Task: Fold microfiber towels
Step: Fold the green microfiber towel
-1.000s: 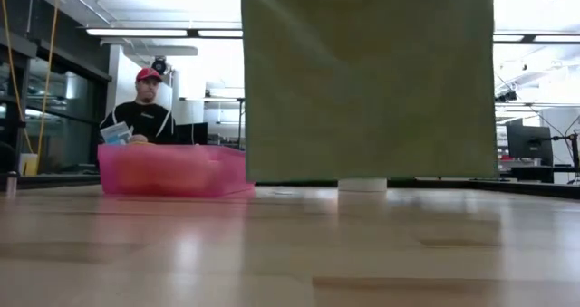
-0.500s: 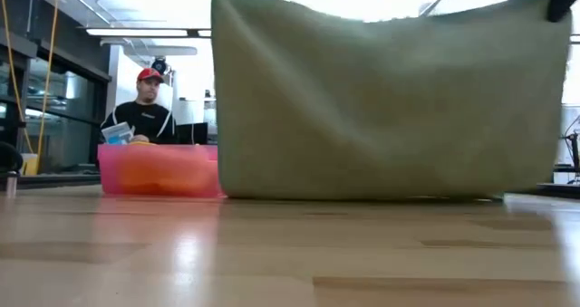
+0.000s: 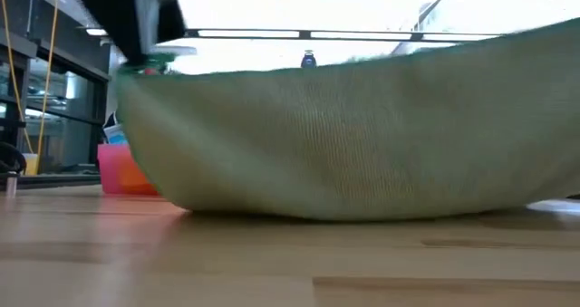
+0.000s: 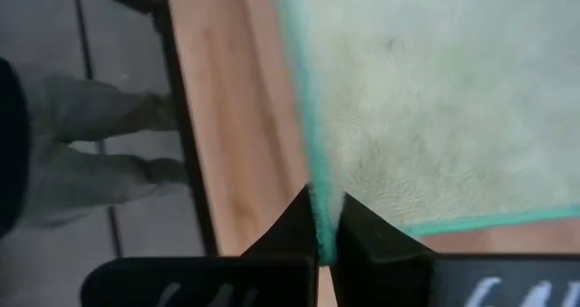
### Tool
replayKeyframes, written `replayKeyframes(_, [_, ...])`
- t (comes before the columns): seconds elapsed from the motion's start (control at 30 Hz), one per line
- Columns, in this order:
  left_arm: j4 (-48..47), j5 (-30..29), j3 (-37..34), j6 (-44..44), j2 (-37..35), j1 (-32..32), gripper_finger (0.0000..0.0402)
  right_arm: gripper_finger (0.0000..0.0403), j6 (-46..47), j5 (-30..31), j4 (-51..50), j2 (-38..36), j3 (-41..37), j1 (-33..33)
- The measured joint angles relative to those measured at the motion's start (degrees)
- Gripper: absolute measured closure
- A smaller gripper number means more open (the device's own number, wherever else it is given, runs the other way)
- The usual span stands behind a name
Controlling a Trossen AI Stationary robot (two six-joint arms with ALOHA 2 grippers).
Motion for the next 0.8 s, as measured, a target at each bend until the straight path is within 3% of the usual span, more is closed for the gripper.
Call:
replayKeyframes(0.13, [-0.89, 3.96, 0.0, -2.01, 0.05, -0.46, 0.0401, 0.0403, 5.85, -1.18, 5.9, 3.66, -1.19, 4.1])
replayKeyframes(0.47, [0.9, 16.27, 0.04, 2.82, 0.18, -0.52, 0.0401, 0.0403, 13.24, -3.6, 18.95, 14.52, -1.16, 9.95])
replayKeyframes(0.57, [0.65, 16.35, 0.04, 6.3, 0.18, 1.12, 0.0401, 0.0403, 13.64, -4.09, 19.47, 15.12, -1.16, 10.18])
replayKeyframes(0.8, [0.18, 10.56, 0.0, 12.94, 0.18, 9.21, 0.0401, 0.0403, 18.81, 0.29, 8.3, 13.59, -1.16, 8.17])
